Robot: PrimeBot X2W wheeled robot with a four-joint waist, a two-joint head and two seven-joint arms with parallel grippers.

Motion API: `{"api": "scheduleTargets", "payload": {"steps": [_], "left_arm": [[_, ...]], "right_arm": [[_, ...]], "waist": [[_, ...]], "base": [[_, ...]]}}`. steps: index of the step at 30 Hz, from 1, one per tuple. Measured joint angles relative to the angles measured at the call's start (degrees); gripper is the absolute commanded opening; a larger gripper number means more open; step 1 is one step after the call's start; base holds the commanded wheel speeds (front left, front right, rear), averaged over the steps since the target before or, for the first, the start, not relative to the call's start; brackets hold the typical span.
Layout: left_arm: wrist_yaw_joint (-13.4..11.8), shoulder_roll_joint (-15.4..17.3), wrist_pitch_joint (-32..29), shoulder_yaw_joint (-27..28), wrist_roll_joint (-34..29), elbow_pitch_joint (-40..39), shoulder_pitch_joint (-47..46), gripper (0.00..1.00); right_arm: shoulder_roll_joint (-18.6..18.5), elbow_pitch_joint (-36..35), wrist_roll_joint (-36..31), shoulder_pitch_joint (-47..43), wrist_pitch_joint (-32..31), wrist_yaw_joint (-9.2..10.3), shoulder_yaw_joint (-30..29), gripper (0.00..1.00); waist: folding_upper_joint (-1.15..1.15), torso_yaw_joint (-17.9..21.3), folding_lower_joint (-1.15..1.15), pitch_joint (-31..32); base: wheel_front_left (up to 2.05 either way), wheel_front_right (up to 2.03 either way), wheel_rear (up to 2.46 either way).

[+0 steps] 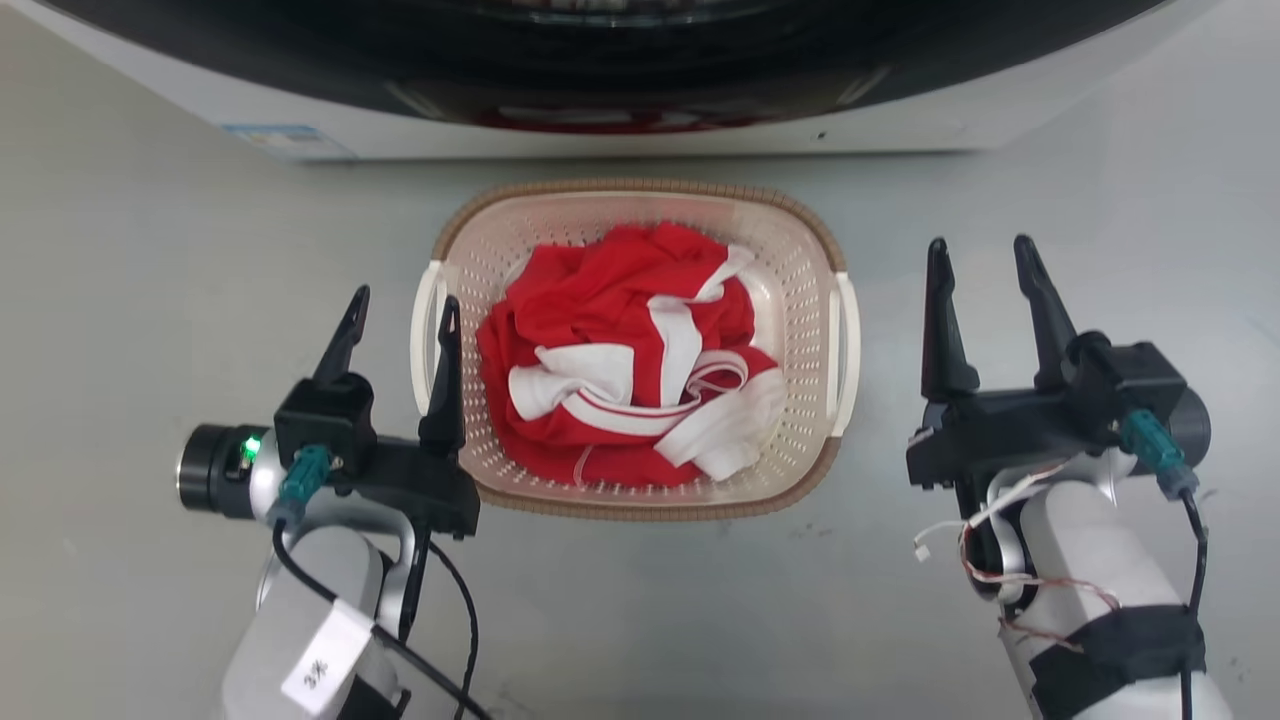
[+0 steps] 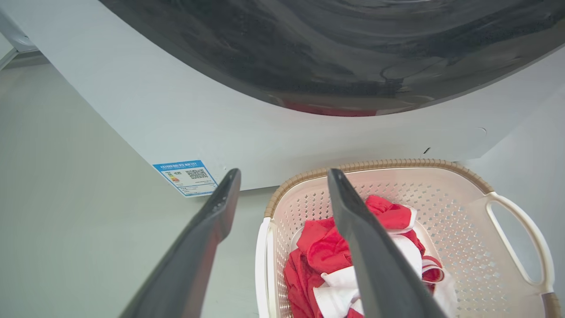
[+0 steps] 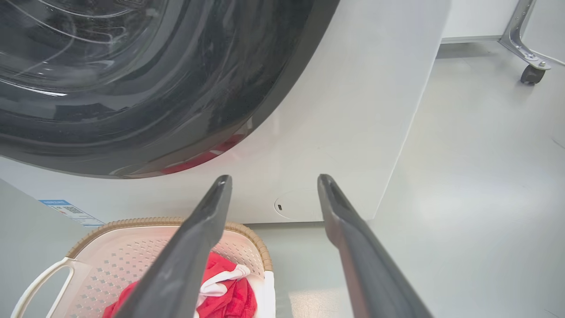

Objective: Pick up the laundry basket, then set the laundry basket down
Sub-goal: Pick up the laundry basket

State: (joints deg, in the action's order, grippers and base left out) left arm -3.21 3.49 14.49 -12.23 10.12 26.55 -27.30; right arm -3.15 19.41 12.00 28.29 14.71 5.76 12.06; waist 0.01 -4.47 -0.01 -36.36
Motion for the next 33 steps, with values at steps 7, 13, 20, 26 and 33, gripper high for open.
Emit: {"api": "scheduleTargets", "payload": {"steps": [7, 13, 20, 26, 33], "left_arm": [[0.77, -0.52, 0.00, -0.37, 0.60, 4.98, -5.94, 1.00], [1.30, -1.00, -0.01, -0.25, 1.30, 10.50, -9.25, 1.00], [2.21, -1.23, 0.00, 0.21, 2.76, 16.45, -12.20, 1.00], [2.72, -1.30, -0.01, 0.57, 3.19, 19.74, -14.97, 1.00], [3.27, -1.41, 0.00, 0.69, 3.52, 23.34, -18.34, 1.00]], "right_arm": [[-0.14, 3.65, -0.01, 5.02, 0.00, 0.00, 0.14, 1.00], [-0.33, 7.69, 0.05, 7.27, 0.00, 0.00, 0.54, 1.00], [-0.47, 10.76, 1.60, 9.50, 0.00, 0.02, 3.38, 1.00], [-0.53, 12.30, 2.72, 10.61, 0.00, 0.05, 5.13, 1.00], [-0.57, 13.90, 3.30, 12.01, 0.00, 0.29, 5.81, 1.00]], "waist": [[0.00, -0.64, 0.00, -6.01], [0.00, -1.28, 0.00, -10.23], [0.00, -2.14, 0.01, -13.02], [0.00, -2.24, 0.01, -14.65], [0.00, -2.36, 0.01, -17.09]], "base": [[0.00, 0.00, 0.00], [0.00, 0.00, 0.00], [0.00, 0.00, 0.00], [0.00, 0.00, 0.00], [0.00, 0.00, 0.00]]}}
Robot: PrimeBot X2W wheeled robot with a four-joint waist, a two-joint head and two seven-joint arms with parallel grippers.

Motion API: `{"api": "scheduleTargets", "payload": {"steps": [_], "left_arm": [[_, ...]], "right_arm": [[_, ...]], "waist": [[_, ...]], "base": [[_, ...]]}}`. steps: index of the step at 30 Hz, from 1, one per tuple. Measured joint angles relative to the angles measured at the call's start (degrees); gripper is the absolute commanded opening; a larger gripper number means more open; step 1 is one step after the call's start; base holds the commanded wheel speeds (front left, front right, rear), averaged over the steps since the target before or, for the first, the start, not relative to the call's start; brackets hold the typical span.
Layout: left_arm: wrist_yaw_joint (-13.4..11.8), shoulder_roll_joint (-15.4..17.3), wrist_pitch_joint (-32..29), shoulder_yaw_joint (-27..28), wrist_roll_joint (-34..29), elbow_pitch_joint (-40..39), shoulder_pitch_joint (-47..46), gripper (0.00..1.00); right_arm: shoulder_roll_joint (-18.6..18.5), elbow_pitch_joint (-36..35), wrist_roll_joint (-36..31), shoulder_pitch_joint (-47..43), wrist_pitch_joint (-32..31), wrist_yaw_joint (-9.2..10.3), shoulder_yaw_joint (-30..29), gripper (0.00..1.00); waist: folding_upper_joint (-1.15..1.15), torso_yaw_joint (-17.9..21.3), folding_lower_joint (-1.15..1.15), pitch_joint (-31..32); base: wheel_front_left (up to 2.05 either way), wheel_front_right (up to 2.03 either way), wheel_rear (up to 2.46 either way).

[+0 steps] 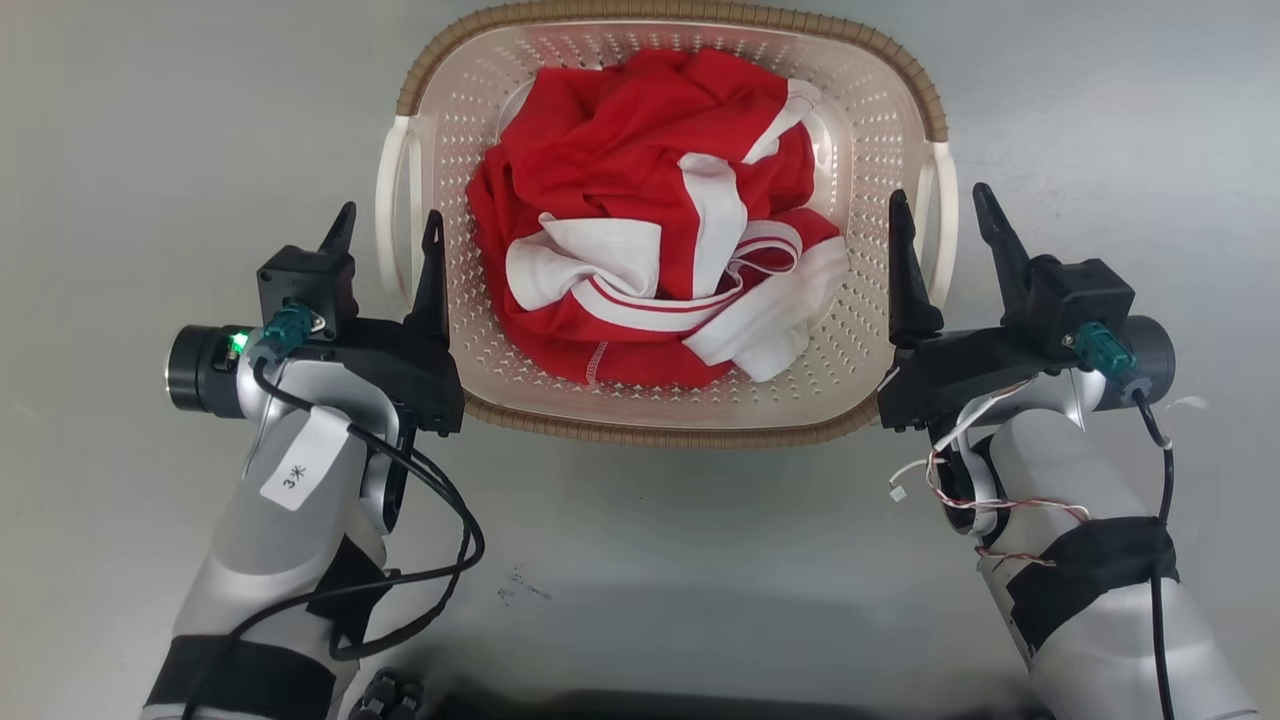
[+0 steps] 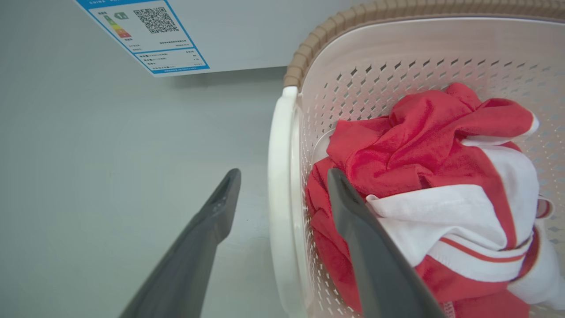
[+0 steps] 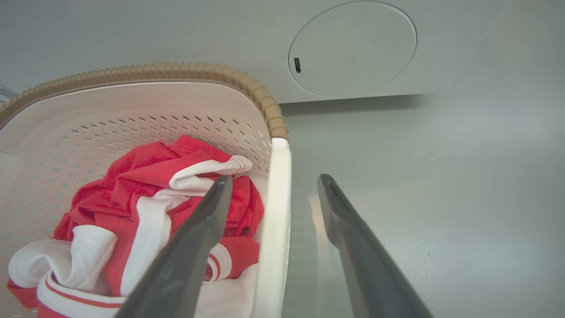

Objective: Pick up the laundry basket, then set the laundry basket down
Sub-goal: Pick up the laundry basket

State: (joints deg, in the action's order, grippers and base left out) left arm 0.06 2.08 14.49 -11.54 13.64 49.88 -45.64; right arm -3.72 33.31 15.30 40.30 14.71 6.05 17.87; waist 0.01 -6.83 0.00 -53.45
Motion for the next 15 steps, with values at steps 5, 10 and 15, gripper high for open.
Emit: {"api": "scheduleTargets", "payload": {"steps": [5, 10, 15], "left_arm": [[0.54, -0.05, 0.00, 0.05, 0.26, 1.94, -1.41, 1.00], [1.64, -0.15, 0.00, 0.08, 0.52, 4.00, -2.61, 1.00], [3.02, 0.18, 0.00, -0.05, 0.51, 5.60, -5.27, 1.00]], "right_arm": [[-0.02, 0.83, 0.33, 0.79, 0.00, 0.00, 0.16, 1.00], [-0.04, 2.08, 0.42, 1.42, 0.00, 0.07, 0.36, 1.00], [-0.09, 3.05, 0.44, 2.47, 0.00, 0.07, 0.77, 1.00]], "waist": [[-0.01, -0.13, 0.00, -1.36], [0.00, -0.30, 0.00, -1.93], [-0.01, -0.38, 0.01, -2.69]], "base": [[0.00, 0.00, 0.00], [0.00, 0.00, 0.00], [0.00, 0.00, 0.00]]}}
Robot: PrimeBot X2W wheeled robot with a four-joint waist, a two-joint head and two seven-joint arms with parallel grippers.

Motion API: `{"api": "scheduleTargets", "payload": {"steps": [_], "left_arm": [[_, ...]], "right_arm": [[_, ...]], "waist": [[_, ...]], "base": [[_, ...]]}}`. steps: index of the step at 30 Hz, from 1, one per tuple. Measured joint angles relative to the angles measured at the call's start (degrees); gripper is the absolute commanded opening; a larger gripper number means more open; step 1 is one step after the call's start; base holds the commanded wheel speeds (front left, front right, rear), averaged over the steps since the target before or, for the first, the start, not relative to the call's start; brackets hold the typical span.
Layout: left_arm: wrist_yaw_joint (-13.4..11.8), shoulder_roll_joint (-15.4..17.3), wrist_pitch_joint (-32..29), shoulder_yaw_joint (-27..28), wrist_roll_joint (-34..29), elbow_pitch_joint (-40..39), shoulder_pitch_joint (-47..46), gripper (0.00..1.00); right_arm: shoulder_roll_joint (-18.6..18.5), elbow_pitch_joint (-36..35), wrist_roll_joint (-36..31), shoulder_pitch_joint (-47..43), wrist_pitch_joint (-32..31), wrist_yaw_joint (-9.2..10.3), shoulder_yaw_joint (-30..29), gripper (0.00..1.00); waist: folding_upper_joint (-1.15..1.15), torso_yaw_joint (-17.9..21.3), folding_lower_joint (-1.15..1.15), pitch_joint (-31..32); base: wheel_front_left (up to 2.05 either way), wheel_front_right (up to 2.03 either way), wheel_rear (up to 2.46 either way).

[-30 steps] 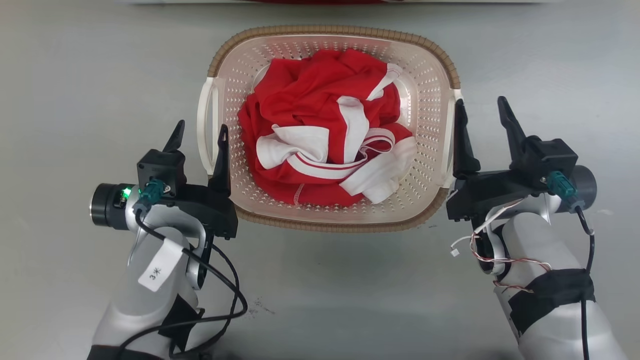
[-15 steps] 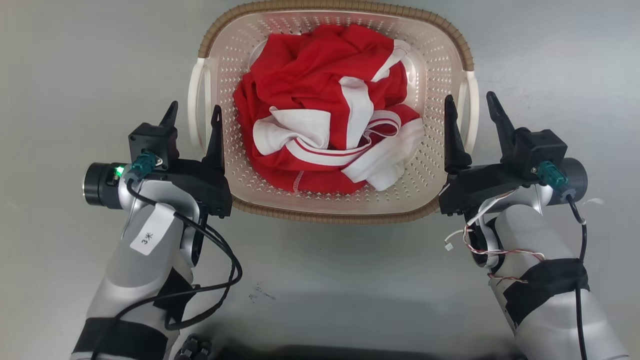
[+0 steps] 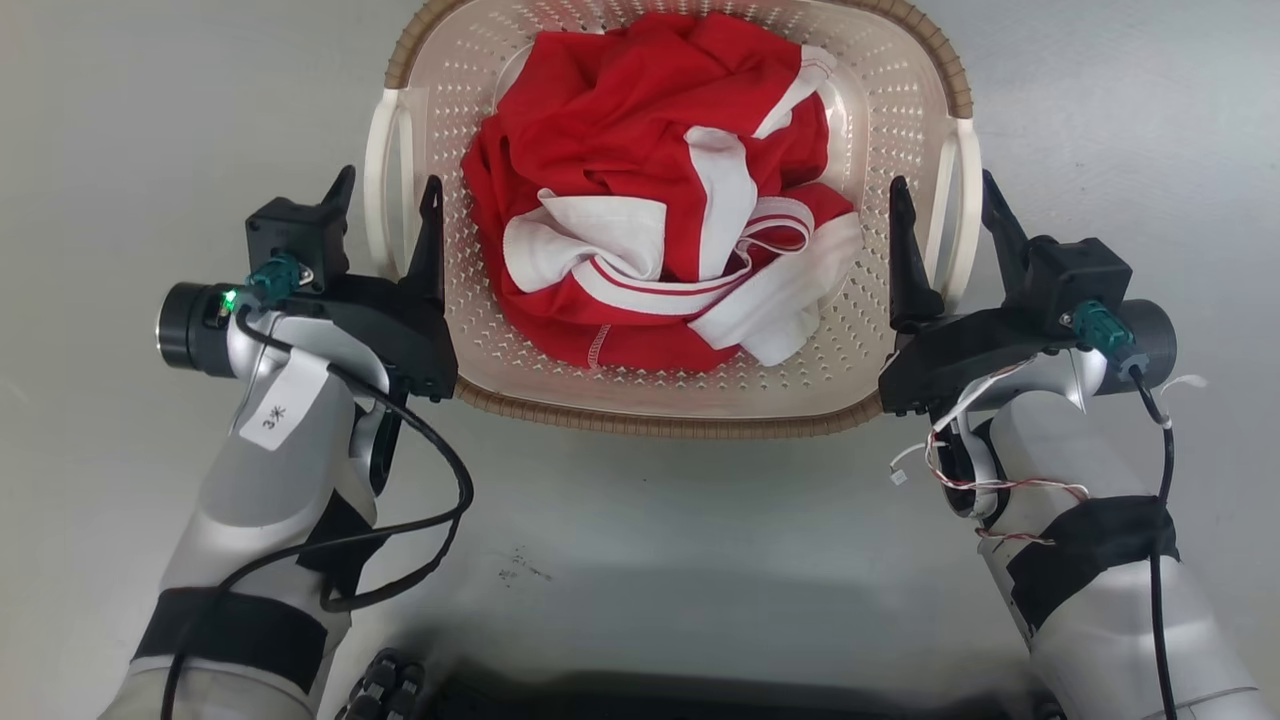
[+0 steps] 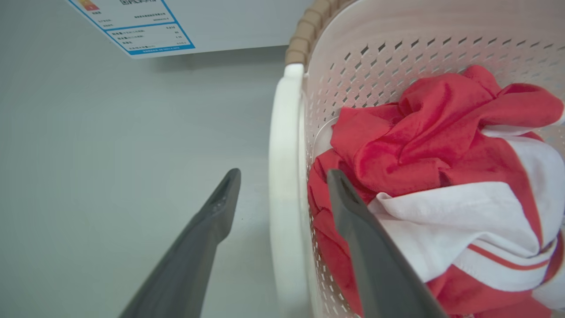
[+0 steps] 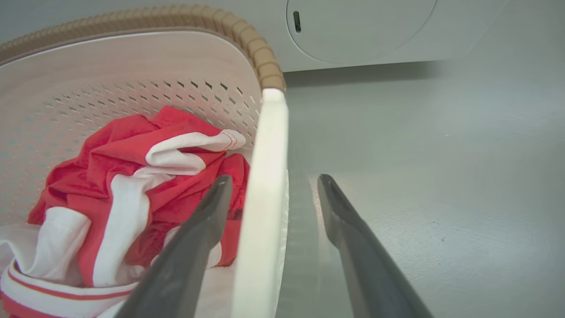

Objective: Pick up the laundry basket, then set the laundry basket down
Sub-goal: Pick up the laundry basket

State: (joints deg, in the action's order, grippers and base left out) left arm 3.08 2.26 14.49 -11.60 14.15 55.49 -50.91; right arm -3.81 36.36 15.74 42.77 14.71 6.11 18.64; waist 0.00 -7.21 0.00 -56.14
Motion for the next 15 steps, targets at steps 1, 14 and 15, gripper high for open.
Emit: {"api": "scheduleTargets", "payload": {"steps": [1, 14, 15], "left_arm": [[0.05, -0.12, 0.00, -0.03, 0.00, 0.42, -0.40, 1.00], [1.55, -0.53, 0.00, -1.24, 0.33, 5.13, -2.81, 0.31], [1.57, -0.71, 0.00, -1.45, 0.33, 5.34, -2.91, 0.00]], "right_arm": [[-0.01, 0.27, 0.13, 0.20, 0.00, 0.01, 0.02, 1.00], [-0.07, 2.69, 1.99, 1.79, 0.00, 0.44, 1.64, 0.39], [-0.05, 2.83, 2.01, 1.89, 0.00, 0.44, 1.86, 0.19]], "waist": [[0.00, -0.04, 0.00, -0.08], [0.00, -0.41, 0.00, -0.64], [0.00, -0.42, 0.00, -0.65]], "base": [[0.00, 0.00, 0.00], [0.00, 0.00, 0.00], [0.00, 0.00, 0.00]]}}
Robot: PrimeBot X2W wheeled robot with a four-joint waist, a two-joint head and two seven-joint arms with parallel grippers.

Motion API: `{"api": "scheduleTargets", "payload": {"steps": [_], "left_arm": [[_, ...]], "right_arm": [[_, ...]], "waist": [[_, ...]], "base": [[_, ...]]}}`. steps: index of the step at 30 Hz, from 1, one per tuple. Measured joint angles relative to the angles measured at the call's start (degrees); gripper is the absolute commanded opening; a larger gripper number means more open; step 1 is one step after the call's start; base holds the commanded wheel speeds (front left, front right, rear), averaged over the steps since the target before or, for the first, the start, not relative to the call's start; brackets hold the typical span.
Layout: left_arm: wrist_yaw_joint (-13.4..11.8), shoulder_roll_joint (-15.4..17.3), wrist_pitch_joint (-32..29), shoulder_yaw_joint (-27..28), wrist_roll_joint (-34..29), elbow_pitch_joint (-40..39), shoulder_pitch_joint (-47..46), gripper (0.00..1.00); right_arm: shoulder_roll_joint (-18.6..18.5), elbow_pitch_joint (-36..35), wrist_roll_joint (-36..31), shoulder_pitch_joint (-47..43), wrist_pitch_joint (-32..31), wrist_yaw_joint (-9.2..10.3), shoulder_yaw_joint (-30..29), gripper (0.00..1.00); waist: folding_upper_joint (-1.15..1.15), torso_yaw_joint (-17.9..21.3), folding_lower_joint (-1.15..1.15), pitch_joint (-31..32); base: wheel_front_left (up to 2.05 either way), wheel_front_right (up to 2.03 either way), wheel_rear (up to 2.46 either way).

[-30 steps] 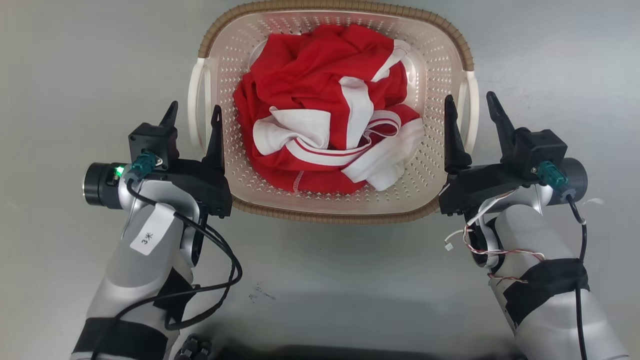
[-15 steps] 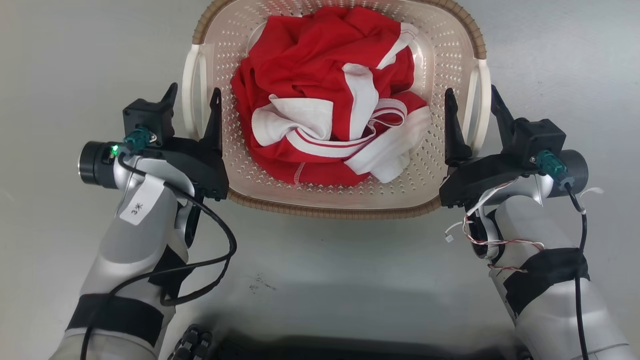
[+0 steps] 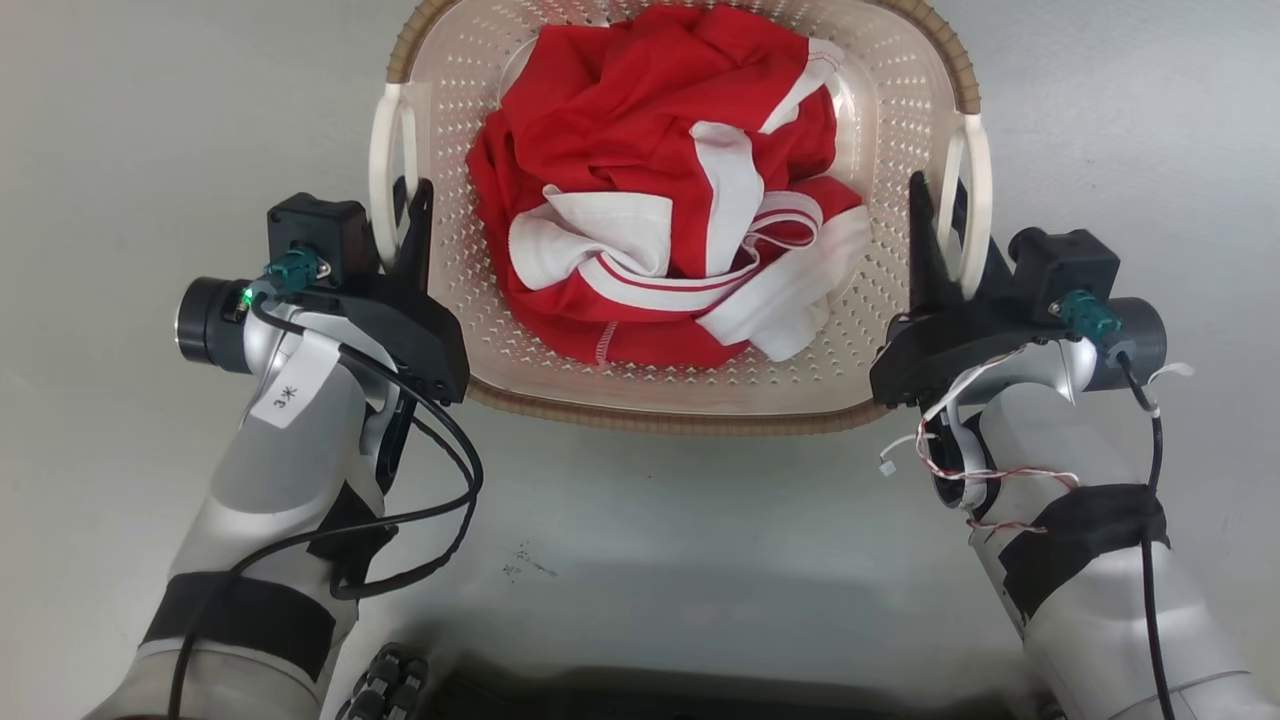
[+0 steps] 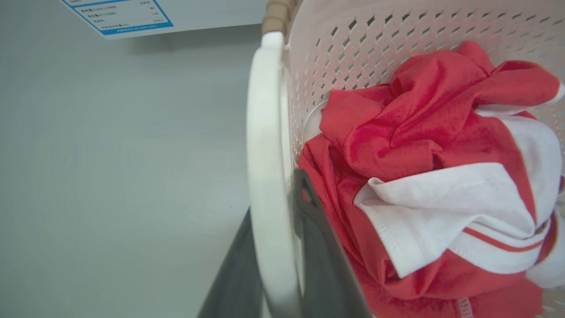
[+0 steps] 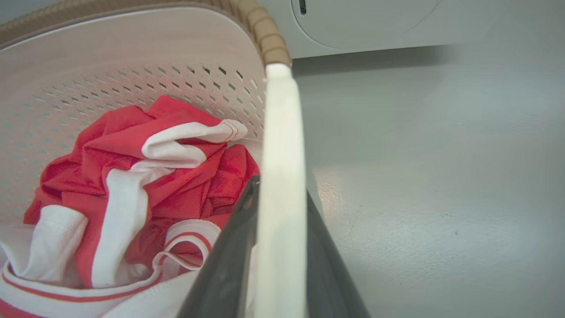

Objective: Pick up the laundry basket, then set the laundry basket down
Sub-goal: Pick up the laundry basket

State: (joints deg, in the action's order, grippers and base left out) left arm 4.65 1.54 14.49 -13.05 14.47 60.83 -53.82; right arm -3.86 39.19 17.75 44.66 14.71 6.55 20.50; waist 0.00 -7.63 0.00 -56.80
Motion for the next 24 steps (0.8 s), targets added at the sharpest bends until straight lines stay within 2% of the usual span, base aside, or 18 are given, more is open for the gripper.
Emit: {"api": "scheduleTargets", "payload": {"steps": [1, 13, 24], "left_arm": [[0.45, -0.18, 0.01, -0.08, 0.03, 0.32, -0.02, 0.00], [0.98, -0.94, 0.32, -1.63, 0.58, 3.94, -0.08, 0.00], [1.42, -1.27, 0.22, -2.98, 3.83, 6.41, 2.50, 0.00]], "right_arm": [[0.19, 0.15, 0.31, 0.21, 0.00, 0.12, 0.00, 0.00], [0.19, 4.06, 2.58, 0.67, -0.02, 0.52, 0.33, 0.00], [0.40, 8.88, 6.67, 0.02, -0.01, 0.52, 2.67, 0.00]], "waist": [[0.00, -0.01, 0.00, 0.00], [0.00, -0.14, 0.00, 2.44], [0.00, -0.16, 0.00, 8.69]], "base": [[0.00, 0.00, 0.00], [0.00, 0.00, 0.00], [0.00, 0.00, 0.00]]}}
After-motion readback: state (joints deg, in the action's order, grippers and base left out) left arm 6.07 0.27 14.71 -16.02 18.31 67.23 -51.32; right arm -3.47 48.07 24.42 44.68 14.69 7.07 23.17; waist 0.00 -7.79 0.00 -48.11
